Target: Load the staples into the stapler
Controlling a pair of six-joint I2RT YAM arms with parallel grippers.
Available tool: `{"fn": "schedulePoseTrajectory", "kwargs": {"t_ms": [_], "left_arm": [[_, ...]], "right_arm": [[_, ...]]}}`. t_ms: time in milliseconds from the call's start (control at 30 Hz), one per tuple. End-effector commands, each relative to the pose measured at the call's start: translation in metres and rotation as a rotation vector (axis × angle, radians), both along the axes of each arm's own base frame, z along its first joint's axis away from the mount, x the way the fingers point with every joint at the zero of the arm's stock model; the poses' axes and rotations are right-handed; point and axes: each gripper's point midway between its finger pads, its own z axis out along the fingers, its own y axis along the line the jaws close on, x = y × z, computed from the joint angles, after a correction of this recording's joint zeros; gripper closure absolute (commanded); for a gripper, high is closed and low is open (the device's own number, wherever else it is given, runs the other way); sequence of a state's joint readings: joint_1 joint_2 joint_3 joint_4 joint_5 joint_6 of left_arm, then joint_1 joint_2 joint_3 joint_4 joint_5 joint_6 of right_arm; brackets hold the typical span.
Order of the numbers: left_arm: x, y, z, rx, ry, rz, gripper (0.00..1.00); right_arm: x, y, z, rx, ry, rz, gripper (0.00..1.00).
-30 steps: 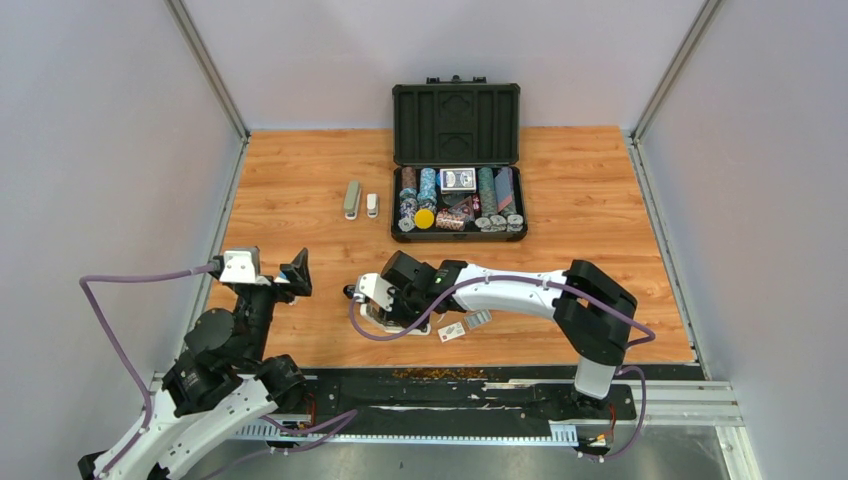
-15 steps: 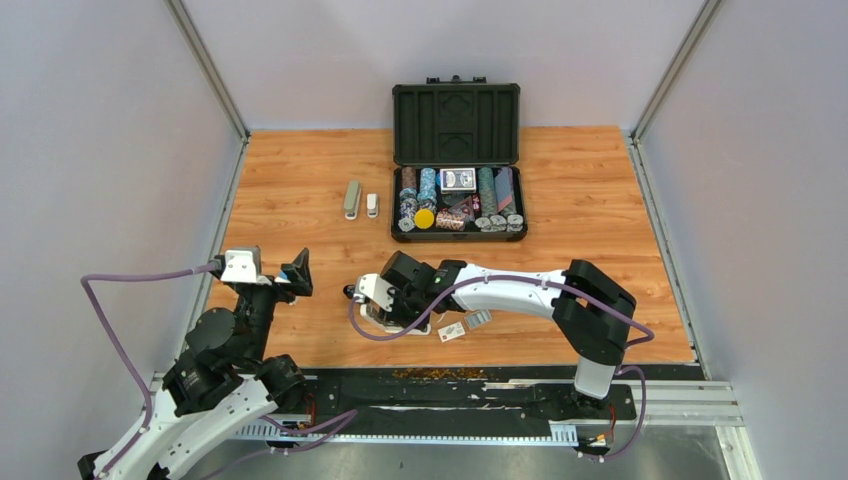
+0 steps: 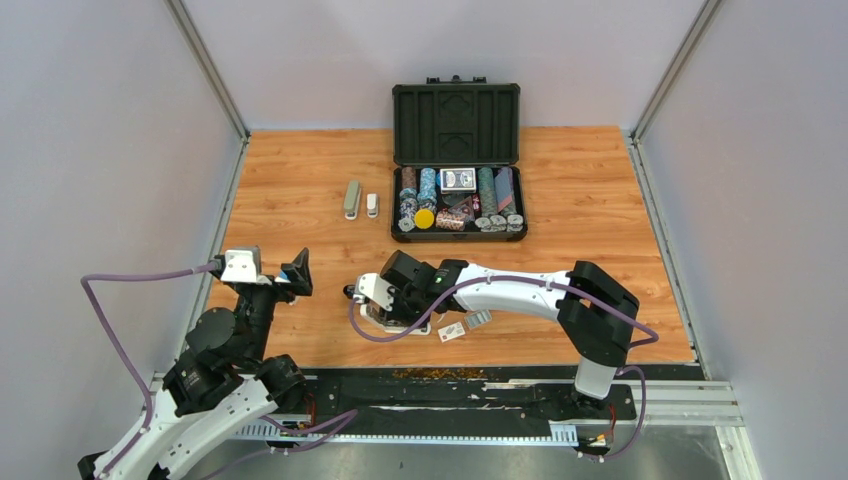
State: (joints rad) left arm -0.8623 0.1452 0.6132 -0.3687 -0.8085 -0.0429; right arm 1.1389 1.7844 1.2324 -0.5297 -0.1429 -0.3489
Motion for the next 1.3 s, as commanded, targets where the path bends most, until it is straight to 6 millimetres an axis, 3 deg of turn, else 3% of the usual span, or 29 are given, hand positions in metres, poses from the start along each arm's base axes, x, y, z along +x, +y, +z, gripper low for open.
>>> {"fn": "schedulePoseTrajectory", "kwargs": {"t_ms": [0,1267], "left_arm": [[0.003,-0.003,0.003,-0.008,-0.008,-0.001,0.00],[0.004,-0.005,0.001,0.000,-0.002,-0.006,0.00]], "right_arm": [[0.007,0.009,0.021,0.038,-0.055,0.015,0.94],[-0.003,0.003,0.001,-0.008,0.002,0.028,0.96]]}}
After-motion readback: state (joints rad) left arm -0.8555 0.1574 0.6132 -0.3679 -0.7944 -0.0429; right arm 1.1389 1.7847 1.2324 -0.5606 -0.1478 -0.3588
